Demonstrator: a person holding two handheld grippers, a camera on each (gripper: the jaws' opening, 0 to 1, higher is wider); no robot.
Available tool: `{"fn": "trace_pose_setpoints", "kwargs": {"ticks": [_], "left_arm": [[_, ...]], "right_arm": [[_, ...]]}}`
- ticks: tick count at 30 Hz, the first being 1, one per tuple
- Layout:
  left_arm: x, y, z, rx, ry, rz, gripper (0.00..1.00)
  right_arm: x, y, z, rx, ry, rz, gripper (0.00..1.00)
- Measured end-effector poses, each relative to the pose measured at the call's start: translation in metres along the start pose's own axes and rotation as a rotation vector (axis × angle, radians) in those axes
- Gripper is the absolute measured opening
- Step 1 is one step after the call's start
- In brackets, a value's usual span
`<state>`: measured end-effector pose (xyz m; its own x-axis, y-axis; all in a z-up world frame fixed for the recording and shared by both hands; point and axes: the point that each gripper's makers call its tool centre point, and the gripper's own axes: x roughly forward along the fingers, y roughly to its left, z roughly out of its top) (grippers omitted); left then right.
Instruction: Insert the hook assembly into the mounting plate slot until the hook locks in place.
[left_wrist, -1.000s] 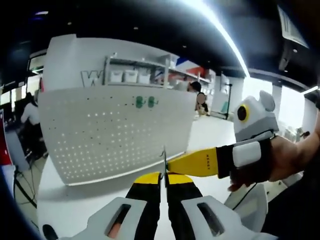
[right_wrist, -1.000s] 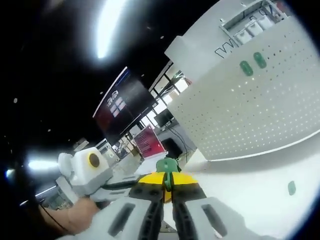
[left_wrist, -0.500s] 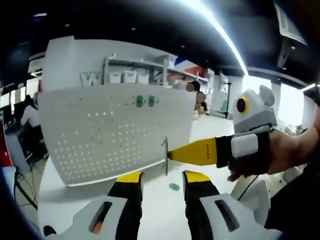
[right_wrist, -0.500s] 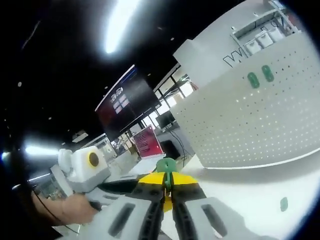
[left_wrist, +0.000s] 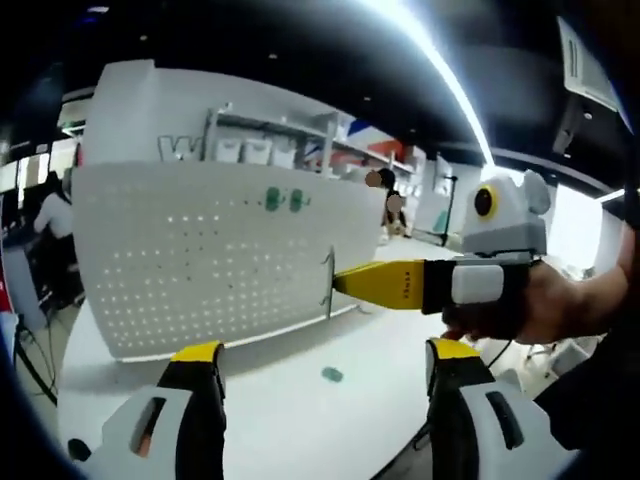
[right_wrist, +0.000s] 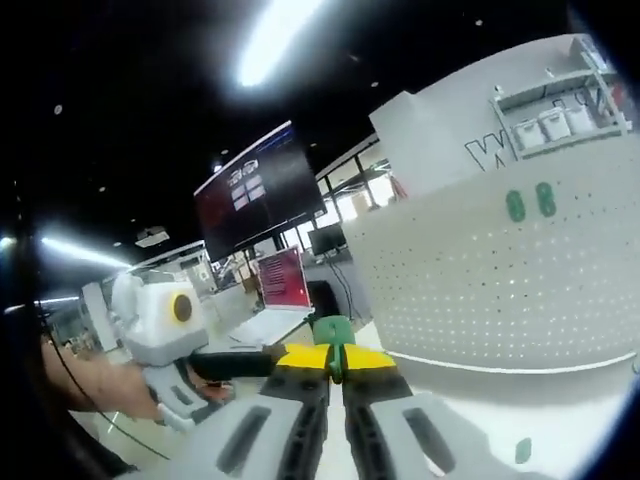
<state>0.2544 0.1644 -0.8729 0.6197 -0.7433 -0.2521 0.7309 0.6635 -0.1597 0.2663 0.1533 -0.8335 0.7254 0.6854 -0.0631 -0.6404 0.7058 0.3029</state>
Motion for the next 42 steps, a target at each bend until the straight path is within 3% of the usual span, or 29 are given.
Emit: {"fn": "trace_pose_setpoints", "kwargs": {"ticks": [12,15,19,24,30,42], "left_arm": [[-0.002,-0.006,0.005,-0.064,-0.028,-0.030,1.00],[-0.003,0.002,0.006,-0.057,-0.032,0.013,1.00],[-0.006,0.011,0.011,-0.092,-0.056,0.028,1.00],[-0.006,0.019,0.012,-0.099,-0.061,0.051,1.00],[-0.007,0.024,0.008,-0.108,-0.046,0.065,1.00],[-0.014,0.043,-0.001,-0.136,-0.029,0.099,0.97]], "right_arm": [[-0.001,-0.014,-0.008,-0.024,0.011,-0.039,0.01],[-0.001,-0.020,-0.007,-0.036,0.007,-0.065,0.01],[-0.002,-0.033,0.000,-0.091,-0.021,-0.125,0.01],[-0.004,-0.057,0.018,-0.113,-0.119,-0.249,0.01],[0.003,-0.077,0.027,-0.206,-0.139,-0.337,0.01],[0.010,-0.134,0.043,-0.272,-0.162,-0.468,0.01]]}}
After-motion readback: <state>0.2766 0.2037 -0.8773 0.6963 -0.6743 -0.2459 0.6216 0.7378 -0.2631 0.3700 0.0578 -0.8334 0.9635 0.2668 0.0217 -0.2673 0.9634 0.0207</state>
